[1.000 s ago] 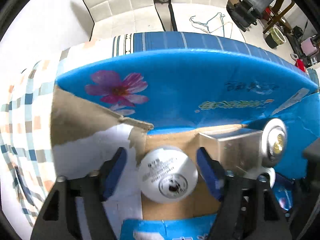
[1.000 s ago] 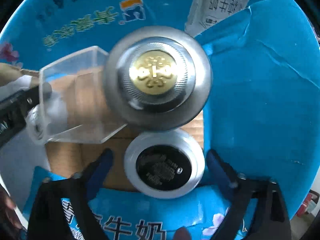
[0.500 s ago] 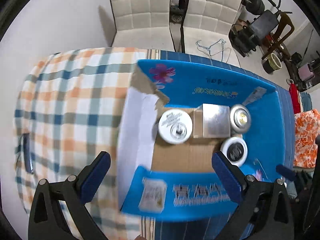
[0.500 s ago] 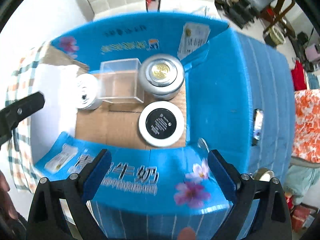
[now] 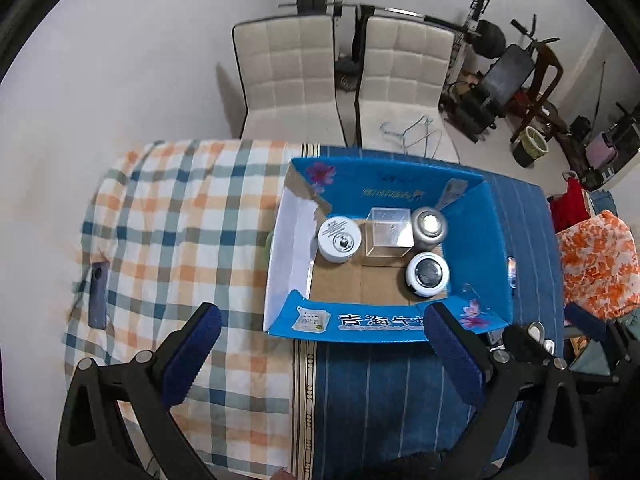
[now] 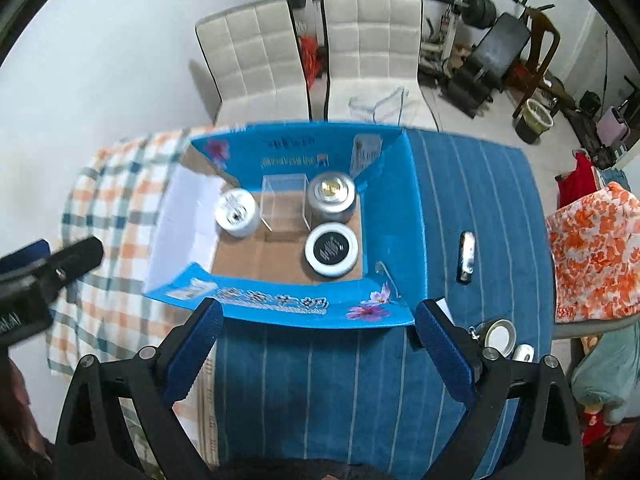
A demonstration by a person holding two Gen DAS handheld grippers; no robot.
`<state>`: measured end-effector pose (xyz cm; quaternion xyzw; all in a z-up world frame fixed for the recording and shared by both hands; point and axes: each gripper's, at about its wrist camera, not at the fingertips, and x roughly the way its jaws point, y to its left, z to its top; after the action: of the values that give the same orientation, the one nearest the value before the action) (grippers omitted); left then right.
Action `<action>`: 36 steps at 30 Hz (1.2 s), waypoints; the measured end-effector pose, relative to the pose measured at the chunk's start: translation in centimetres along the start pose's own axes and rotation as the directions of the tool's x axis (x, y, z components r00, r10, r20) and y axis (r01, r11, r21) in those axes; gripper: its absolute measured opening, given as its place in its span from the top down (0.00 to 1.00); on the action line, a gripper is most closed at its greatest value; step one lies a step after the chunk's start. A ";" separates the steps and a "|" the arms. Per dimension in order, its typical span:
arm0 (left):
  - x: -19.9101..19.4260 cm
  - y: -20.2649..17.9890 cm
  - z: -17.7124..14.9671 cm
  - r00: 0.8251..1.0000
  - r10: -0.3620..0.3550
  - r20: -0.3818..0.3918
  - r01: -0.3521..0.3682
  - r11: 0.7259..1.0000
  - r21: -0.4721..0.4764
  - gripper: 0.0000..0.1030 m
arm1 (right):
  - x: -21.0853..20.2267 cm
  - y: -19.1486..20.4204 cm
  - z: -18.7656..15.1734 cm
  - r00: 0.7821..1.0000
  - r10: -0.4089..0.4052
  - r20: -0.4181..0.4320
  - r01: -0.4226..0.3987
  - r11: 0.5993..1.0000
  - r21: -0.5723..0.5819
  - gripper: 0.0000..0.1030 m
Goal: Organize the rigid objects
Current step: 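Grasp the small silver dish with the left tool while the right tool reaches the white case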
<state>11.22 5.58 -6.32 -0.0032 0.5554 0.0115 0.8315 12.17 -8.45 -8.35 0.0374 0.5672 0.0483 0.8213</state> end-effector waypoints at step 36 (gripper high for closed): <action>20.5 -39.3 -8.2 0.907 -0.084 -0.412 0.283 0.846 0.452 0.00 | 11.1 -39.6 -17.6 0.910 -0.102 -0.402 0.318 0.794 0.518 0.04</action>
<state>12.36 -33.51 -28.72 0.1568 0.6850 -0.2151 0.6782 1.09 -46.28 -29.49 0.2087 0.6937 -0.2113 0.6562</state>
